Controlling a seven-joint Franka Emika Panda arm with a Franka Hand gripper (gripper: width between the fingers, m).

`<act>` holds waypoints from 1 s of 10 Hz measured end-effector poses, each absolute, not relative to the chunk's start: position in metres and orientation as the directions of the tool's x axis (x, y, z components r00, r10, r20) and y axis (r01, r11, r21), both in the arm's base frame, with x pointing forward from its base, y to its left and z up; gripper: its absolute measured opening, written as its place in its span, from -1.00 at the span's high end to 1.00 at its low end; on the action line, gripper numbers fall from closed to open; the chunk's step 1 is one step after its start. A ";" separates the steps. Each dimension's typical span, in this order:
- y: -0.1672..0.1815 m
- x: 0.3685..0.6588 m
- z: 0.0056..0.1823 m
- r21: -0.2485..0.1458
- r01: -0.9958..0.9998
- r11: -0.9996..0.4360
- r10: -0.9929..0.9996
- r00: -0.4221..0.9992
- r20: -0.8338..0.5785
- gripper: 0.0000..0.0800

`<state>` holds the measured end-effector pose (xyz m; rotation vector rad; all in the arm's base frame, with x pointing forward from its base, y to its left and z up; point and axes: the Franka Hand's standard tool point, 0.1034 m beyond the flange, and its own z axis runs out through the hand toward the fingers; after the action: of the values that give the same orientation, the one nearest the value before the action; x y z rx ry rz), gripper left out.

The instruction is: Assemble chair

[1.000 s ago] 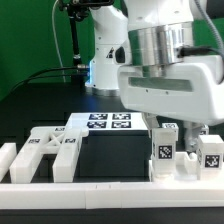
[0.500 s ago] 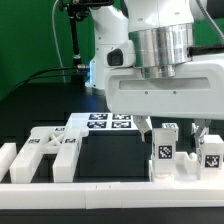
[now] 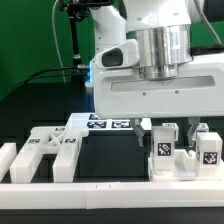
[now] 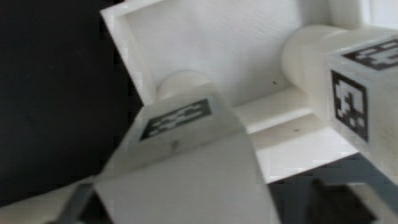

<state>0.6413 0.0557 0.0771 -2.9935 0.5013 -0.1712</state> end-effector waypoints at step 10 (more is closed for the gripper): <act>0.045 0.646 0.074 -0.159 -0.986 -0.054 -0.989 0.075 -0.128 0.27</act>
Offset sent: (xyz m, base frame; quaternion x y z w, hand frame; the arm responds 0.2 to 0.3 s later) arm 0.0000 0.0000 0.0000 0.0000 0.0000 0.1296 0.9916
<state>0.6464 0.0449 0.0737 -2.1427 2.0072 -0.0228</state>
